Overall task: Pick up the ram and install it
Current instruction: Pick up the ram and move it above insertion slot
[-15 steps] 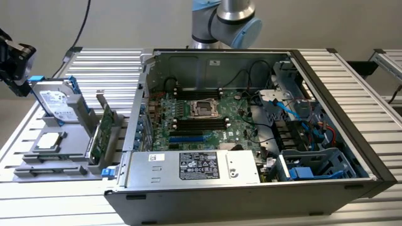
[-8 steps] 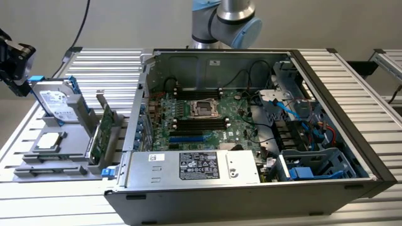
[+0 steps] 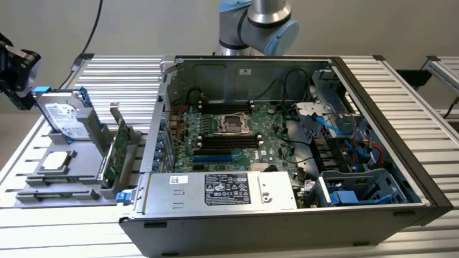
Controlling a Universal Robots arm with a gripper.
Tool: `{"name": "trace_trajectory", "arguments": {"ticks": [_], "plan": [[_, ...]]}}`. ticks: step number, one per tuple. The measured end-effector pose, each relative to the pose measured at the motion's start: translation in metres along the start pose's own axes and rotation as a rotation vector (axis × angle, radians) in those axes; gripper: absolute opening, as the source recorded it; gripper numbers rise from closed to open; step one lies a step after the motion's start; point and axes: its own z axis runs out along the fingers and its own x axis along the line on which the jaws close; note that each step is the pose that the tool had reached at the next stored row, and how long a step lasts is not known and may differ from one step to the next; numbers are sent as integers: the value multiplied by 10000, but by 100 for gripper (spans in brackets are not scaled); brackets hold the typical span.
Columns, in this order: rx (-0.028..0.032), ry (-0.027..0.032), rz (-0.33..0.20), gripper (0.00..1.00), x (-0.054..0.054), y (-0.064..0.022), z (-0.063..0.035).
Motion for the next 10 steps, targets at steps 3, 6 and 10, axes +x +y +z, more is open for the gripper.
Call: {"name": "trace_trajectory", "arguments": {"ticks": [3,6,10], "plan": [[-5,9,-243,11,6,0,5],[-8,37,-783,11,5,-1,8],[-13,75,-1511,11,5,-1,17]]}}
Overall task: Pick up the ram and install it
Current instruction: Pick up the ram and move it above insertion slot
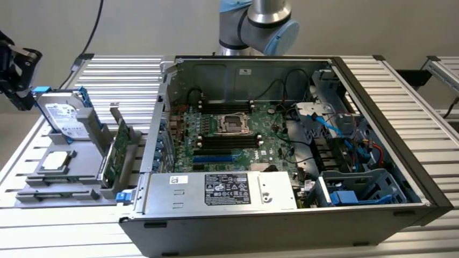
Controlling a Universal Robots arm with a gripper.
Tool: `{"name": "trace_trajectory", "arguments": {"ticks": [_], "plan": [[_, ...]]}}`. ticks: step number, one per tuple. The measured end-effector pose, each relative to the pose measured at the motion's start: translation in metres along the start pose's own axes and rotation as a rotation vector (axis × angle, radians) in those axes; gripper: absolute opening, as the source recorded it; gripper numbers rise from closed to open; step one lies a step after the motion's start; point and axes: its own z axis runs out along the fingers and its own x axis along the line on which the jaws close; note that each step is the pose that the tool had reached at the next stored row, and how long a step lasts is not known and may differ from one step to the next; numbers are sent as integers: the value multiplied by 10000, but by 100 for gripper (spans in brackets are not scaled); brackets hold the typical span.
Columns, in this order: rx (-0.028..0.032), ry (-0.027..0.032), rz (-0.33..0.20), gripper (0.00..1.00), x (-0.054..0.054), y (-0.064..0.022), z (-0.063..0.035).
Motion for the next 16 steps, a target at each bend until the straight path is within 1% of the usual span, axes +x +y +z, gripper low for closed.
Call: {"name": "trace_trajectory", "arguments": {"ticks": [11,13,16], "plan": [[-25,99,-1993,11,0,-2,29],[-37,116,-2358,11,0,-2,35],[-71,138,-2902,11,1,-3,44]]}}
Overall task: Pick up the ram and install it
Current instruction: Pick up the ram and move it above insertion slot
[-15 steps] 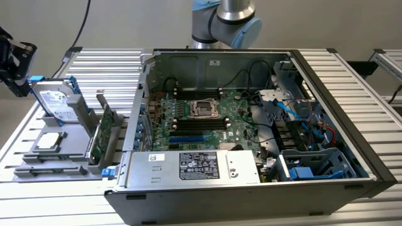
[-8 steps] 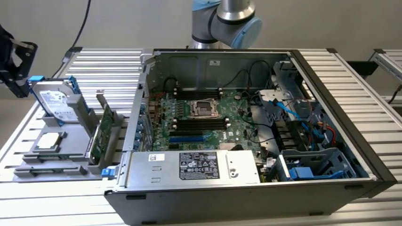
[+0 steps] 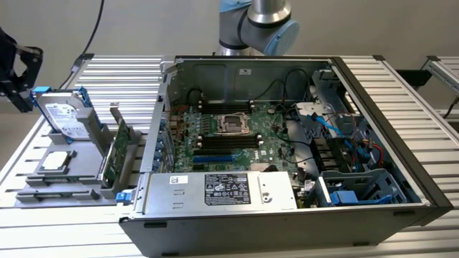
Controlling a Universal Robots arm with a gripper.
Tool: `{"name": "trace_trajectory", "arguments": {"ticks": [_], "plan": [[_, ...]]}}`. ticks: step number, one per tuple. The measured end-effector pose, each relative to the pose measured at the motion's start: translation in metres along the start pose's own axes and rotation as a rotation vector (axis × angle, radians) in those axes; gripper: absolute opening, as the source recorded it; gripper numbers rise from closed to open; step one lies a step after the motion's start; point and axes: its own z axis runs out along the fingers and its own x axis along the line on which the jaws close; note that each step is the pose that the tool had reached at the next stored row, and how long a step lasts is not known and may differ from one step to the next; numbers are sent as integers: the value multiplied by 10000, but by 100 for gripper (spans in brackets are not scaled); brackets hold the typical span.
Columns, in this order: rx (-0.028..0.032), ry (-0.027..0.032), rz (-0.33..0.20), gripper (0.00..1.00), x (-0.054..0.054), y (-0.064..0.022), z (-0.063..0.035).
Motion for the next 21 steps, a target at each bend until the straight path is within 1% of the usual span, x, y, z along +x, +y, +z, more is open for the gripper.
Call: {"name": "trace_trajectory", "arguments": {"ticks": [3,4,21], "plan": [[-47,15,-537,11,0,0,8],[-54,23,-708,11,0,0,8],[-87,197,-3766,11,1,0,13]]}}
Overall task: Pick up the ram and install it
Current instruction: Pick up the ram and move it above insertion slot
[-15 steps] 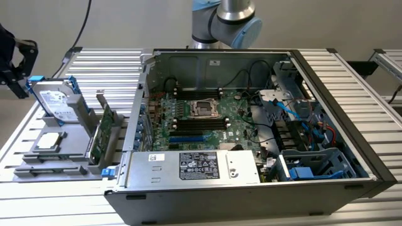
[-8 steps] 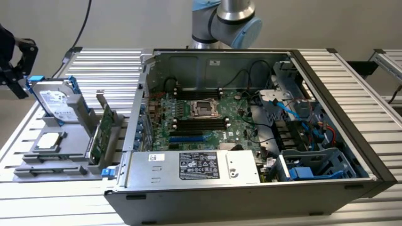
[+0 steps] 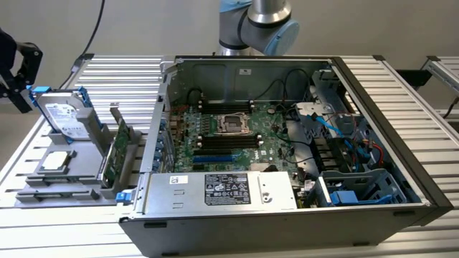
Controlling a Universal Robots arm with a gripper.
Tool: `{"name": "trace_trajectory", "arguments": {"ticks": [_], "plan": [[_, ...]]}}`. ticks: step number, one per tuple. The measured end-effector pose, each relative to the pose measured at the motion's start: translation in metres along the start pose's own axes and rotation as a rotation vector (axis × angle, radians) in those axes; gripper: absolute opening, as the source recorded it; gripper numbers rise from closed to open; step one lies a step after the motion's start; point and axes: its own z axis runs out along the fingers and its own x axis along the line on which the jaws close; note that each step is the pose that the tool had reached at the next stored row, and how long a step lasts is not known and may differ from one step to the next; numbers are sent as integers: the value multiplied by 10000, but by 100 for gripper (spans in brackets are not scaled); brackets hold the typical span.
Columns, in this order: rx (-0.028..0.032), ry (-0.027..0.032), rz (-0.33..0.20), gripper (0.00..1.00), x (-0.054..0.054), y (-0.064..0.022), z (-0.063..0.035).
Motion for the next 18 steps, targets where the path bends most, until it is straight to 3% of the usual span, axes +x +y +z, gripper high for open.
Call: {"name": "trace_trajectory", "arguments": {"ticks": [18], "plan": [[-39,196,-3265,11,0,-2,31]]}}
